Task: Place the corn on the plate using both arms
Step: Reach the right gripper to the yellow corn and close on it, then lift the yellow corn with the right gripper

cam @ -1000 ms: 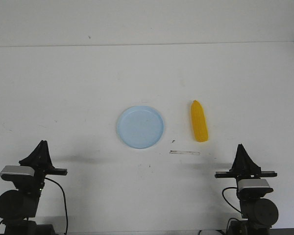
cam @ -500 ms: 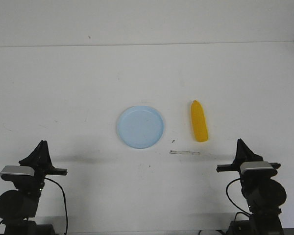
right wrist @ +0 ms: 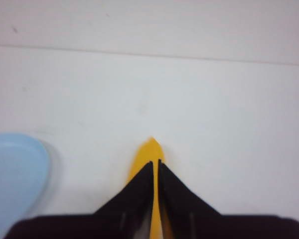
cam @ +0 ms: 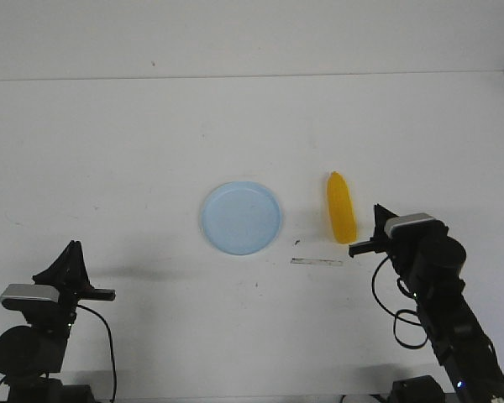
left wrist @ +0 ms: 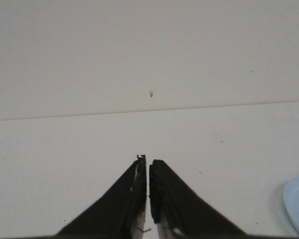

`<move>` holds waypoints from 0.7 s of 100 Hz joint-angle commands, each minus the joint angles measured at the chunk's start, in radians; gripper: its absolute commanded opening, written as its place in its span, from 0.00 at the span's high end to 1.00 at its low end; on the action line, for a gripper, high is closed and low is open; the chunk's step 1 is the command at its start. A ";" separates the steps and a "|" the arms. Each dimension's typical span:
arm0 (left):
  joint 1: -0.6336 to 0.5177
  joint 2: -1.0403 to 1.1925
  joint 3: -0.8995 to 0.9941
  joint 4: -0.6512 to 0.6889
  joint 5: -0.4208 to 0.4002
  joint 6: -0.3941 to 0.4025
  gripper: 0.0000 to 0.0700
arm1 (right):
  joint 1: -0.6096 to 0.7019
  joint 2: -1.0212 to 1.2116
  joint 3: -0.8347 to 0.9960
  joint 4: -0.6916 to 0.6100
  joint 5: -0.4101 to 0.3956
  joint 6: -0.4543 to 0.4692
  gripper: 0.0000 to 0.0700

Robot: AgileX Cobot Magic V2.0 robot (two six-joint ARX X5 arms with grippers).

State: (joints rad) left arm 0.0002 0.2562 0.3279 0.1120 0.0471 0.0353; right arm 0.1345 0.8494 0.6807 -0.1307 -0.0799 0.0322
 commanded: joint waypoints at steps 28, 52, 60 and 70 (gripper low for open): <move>0.002 0.001 0.008 0.013 -0.004 -0.002 1.00 | 0.030 0.368 0.346 -0.193 0.032 0.168 0.98; 0.002 0.001 0.008 0.013 -0.004 -0.002 1.00 | 0.034 0.682 0.670 -0.530 0.032 0.193 0.67; 0.002 0.001 0.008 0.013 -0.004 -0.002 1.00 | 0.041 0.766 0.755 -0.609 0.032 0.203 0.40; 0.002 0.001 0.008 0.013 -0.004 -0.002 1.00 | 0.046 0.850 0.834 -0.677 0.036 0.207 0.34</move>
State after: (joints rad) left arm 0.0002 0.2562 0.3279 0.1120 0.0471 0.0353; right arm 0.1722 1.6463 1.4582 -0.7811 -0.0494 0.2180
